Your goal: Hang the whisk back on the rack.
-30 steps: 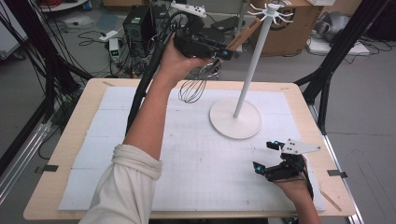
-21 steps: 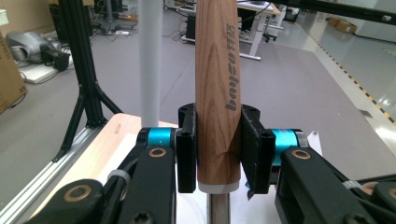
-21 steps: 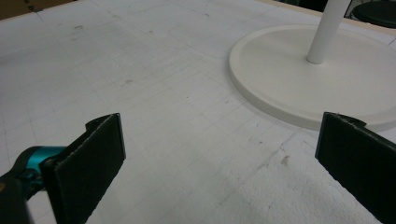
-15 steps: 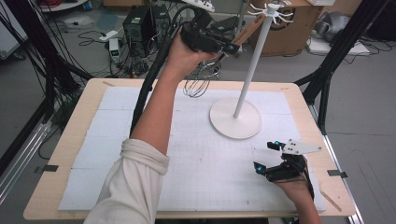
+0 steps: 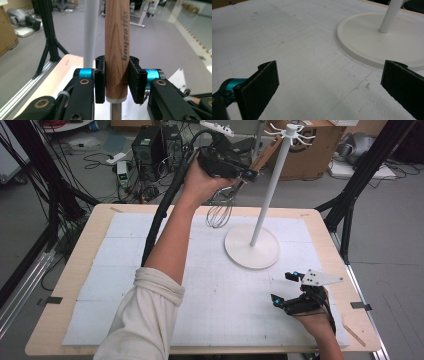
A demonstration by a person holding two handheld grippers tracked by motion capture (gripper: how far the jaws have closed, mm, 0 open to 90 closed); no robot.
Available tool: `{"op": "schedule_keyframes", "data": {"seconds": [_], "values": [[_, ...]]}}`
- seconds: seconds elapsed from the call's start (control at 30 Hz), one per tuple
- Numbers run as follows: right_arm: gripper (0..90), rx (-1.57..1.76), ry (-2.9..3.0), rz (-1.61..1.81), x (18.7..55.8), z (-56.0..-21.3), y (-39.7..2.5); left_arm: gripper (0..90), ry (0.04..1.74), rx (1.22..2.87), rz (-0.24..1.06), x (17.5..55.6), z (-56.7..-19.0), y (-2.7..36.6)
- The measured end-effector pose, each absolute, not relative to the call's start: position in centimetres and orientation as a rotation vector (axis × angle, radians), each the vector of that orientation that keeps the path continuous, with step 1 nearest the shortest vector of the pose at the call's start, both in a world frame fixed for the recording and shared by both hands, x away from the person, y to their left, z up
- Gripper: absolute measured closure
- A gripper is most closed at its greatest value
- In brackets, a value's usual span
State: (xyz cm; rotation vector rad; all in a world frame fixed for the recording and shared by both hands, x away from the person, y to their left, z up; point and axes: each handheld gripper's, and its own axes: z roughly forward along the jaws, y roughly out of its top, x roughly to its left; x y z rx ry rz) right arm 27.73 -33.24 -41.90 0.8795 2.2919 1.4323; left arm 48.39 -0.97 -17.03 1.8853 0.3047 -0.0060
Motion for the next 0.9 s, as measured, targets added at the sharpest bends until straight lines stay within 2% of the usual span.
{"op": "schedule_keyframes", "data": {"seconds": [0.7,0.9], "values": [[0.4,0.883,2.284,1.453,27.6,-41.8,-33.4,68.6,0.330,1.939,0.007,49.8,-17.5,-3.9],[0.4,0.883,2.284,1.458,27.5,-41.7,-33.5,52.7,0.422,1.947,0.040,50.2,-17.9,-3.6]]}}
